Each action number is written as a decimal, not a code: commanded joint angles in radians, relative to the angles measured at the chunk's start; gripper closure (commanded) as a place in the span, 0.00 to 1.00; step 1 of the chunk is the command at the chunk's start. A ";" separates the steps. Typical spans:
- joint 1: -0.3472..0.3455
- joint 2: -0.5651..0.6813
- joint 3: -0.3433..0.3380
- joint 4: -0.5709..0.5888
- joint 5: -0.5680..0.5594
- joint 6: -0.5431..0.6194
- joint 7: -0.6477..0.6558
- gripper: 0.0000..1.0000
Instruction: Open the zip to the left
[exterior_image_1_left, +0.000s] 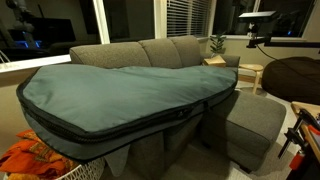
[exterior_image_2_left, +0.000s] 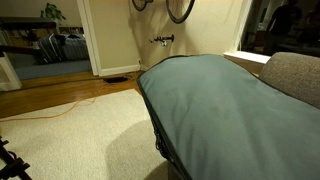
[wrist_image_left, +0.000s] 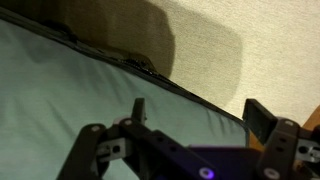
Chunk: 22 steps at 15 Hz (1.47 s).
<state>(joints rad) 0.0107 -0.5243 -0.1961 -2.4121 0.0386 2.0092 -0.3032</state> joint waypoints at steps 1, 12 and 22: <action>-0.017 -0.004 0.017 -0.036 0.008 0.060 -0.006 0.00; -0.016 -0.026 0.019 -0.167 0.006 0.381 0.002 0.00; -0.008 -0.005 0.014 -0.270 0.009 0.570 0.009 0.00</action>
<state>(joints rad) 0.0105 -0.5157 -0.1880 -2.6312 0.0387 2.5159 -0.3027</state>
